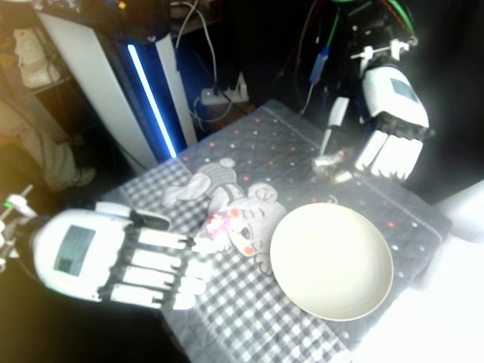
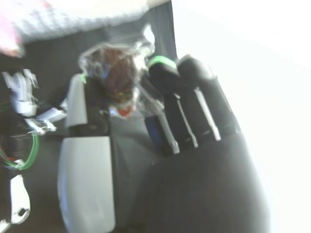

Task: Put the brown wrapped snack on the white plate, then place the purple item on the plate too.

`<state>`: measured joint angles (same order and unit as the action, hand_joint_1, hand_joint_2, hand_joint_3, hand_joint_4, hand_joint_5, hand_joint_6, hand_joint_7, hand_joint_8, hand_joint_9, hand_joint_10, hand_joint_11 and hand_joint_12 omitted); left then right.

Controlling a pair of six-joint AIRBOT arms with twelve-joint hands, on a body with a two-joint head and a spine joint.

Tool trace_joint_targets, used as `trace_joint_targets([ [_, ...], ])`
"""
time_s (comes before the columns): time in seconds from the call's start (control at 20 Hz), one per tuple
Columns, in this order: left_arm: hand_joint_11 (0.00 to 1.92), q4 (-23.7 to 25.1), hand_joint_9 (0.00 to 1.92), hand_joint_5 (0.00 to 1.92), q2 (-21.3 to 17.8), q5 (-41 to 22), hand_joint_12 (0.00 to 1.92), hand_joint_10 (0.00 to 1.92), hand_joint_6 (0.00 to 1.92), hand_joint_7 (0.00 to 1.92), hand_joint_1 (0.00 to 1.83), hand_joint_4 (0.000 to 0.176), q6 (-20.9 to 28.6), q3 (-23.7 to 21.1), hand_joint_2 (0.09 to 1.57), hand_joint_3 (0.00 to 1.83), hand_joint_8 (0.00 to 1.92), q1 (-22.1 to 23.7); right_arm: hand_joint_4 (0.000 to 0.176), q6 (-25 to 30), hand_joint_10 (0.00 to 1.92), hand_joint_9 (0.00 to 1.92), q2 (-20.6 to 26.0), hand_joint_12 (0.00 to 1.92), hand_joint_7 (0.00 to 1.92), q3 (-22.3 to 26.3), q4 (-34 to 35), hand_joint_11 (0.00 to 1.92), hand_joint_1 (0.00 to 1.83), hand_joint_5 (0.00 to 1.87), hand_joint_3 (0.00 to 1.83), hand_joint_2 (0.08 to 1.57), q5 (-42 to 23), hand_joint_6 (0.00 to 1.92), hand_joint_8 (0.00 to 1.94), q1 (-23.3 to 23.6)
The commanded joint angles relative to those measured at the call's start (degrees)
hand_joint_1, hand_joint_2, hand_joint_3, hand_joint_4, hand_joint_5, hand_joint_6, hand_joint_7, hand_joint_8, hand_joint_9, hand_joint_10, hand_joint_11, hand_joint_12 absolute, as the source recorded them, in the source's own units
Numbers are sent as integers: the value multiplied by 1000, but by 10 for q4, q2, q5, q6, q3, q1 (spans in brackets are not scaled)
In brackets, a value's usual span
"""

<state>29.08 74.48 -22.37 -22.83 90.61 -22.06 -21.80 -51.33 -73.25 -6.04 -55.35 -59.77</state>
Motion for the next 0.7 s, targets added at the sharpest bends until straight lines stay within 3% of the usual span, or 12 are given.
trace_joint_targets([
  [0.0, 444, -18, 798, 1124, 12, -28, 1738, 1201, 739, 990, 1079, 124, 1, 18, 1043, 2, 749, 17, 71, 4, 1, 290, -2, 655, 251, -5, 22, 109, 739, 257, 0, 1168, -67, 1, 0, 7],
  [0.05, 661, -19, 800, 1078, 28, -16, 1861, 1436, 816, 936, 1051, 166, 1, 36, 1059, 2, 882, 18, 60, 4, 2, 294, -4, 654, 255, -6, 21, 110, 741, 260, 1, 1171, -67, 2, 2, 7],
  [0.1, 678, -22, 781, 953, 45, -3, 1781, 1357, 489, 884, 904, 35, 1, 56, 976, 0, 833, 19, 60, 4, 3, 297, -6, 663, 254, -8, 21, 121, 719, 253, 3, 1176, -67, 0, 1, 7],
  [0.15, 742, -22, 781, 958, 58, 12, 1797, 1411, 256, 843, 878, 0, 1, 71, 938, 0, 899, 19, 62, 4, 5, 302, -8, 667, 255, -9, 19, 126, 711, 248, 3, 1177, -67, 0, 1, 10],
  [0.2, 594, -22, 738, 880, 68, 27, 1612, 1161, 97, 817, 825, 0, 1, 83, 915, 0, 701, 18, 70, 4, 9, 315, -9, 675, 261, -9, 18, 138, 707, 246, 3, 1178, -67, 0, 3, 14],
  [0.25, 340, -22, 590, 702, 74, 36, 1586, 1006, 19, 760, 721, 11, 1, 90, 946, 1, 423, 15, 75, 4, 11, 326, -11, 677, 268, -10, 17, 137, 732, 250, 1, 1176, -67, 1, 5, 16],
  [0.3, 97, -25, 530, 512, 79, 42, 1307, 438, 0, 688, 670, 46, 1, 96, 949, 1, 56, 8, 67, 4, 6, 323, -13, 667, 262, -11, 16, 132, 762, 263, 0, 1166, -67, 5, 1, 20],
  [0.35, 27, -25, 503, 439, 79, 41, 1210, 184, 0, 568, 630, 71, 1, 96, 948, 0, 10, 7, 58, 4, 0, 282, -13, 588, 251, -11, 16, 109, 798, 276, 0, 1156, -67, 0, 0, 20],
  [0.5, 1, -43, 484, 397, 51, 5, 1135, 26, 1, 457, 594, 87, 1, 66, 949, 0, 0, -12, 61, 4, 0, 265, -14, 526, 258, -12, 11, 107, 829, 292, 1, 1142, -67, 0, 0, 30],
  [0.55, 0, -63, 398, 354, 39, -16, 948, 5, 2, 388, 543, 92, 1, 53, 943, 0, 2, -25, 71, 4, 19, 416, -16, 528, 371, -13, 6, 264, 838, 345, 0, 1104, -67, 1, 9, 36],
  [0.6, 0, -76, 333, 324, 25, -38, 805, 5, 3, 337, 554, 97, 2, 39, 927, 0, 2, -37, 69, 4, 7, 444, -17, 556, 390, -13, 3, 272, 792, 339, 0, 1107, -67, 0, 2, 43],
  [0.65, 0, -86, 253, 286, 4, -63, 714, 0, 1, 294, 562, 117, 3, 18, 915, 0, 2, -52, 76, 4, 1, 406, -18, 596, 354, -14, -4, 212, 714, 311, 0, 1123, -67, 0, 0, 52],
])
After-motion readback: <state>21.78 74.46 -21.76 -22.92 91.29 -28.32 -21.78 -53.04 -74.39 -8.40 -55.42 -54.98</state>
